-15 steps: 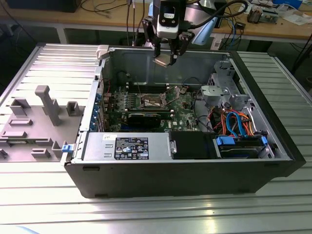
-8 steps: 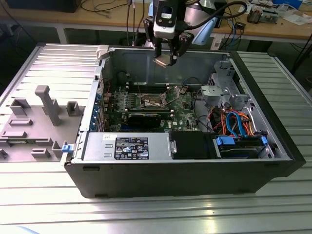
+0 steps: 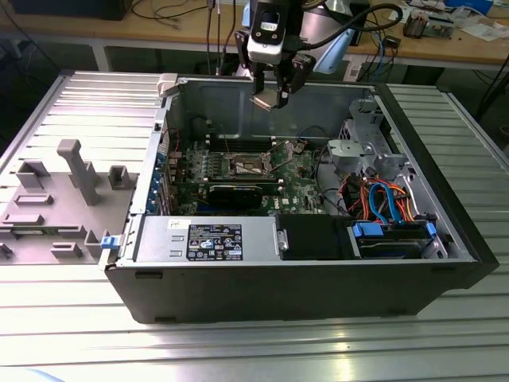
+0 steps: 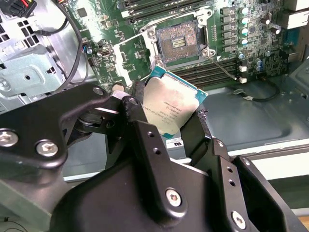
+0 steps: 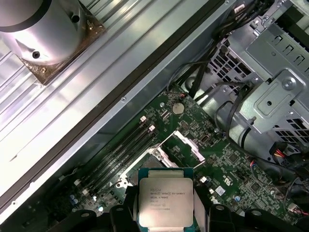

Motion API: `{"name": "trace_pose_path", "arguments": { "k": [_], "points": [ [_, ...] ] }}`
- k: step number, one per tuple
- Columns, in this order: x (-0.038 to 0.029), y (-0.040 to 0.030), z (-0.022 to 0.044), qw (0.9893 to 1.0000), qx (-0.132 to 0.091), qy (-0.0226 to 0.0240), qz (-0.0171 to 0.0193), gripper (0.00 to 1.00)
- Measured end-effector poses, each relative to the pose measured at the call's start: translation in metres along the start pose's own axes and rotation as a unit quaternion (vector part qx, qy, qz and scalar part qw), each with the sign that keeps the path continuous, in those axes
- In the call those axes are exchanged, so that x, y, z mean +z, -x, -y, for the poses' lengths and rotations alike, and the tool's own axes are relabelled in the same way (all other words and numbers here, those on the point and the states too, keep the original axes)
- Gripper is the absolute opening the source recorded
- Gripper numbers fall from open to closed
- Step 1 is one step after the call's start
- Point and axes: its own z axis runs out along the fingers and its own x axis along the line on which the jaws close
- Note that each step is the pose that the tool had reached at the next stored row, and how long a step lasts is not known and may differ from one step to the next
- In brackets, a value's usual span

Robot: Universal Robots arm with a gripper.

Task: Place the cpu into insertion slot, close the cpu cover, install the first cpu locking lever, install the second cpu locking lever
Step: 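Place the cpu into insertion slot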

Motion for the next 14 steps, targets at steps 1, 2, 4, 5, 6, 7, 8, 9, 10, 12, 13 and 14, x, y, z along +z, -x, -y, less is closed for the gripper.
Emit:
{"name": "trace_pose_path", "arguments": {
  "k": [1,2,4,5,6,7,8,9,10,12,13,14],
  "points": [
    [0.0001,0.0001,0.0000,1.0000,0.000,0.0000,0.0000,0.54],
    [0.0002,0.0001,0.0000,1.0000,0.000,0.0000,0.0000,0.54],
    [0.0002,0.0001,0.0001,1.0000,0.000,0.0001,0.0000,0.54],
    [0.0003,0.0001,0.0001,1.0000,0.000,0.0001,0.0000,0.54],
    [0.0003,0.0001,0.0001,1.0000,0.000,0.0000,0.0000,0.54],
    [0.0003,0.0001,0.0001,1.0000,0.000,0.0001,0.0000,0.54],
    [0.0003,0.0001,0.0001,1.0000,0.000,0.0001,0.0000,0.54],
    [0.0003,0.0001,0.0001,1.0000,0.000,0.0000,0.0000,0.54],
    [0.0003,0.0001,0.0001,1.0000,0.000,0.0001,0.0000,0.54],
    [0.0003,0.0001,0.0000,1.0000,0.002,0.0001,0.0001,0.54],
    [0.0003,0.0002,0.0000,1.0000,0.005,0.0002,0.0004,0.54],
    [0.0004,0.0001,0.0001,0.9999,0.011,0.0004,0.0010,0.54]
  ]
}}
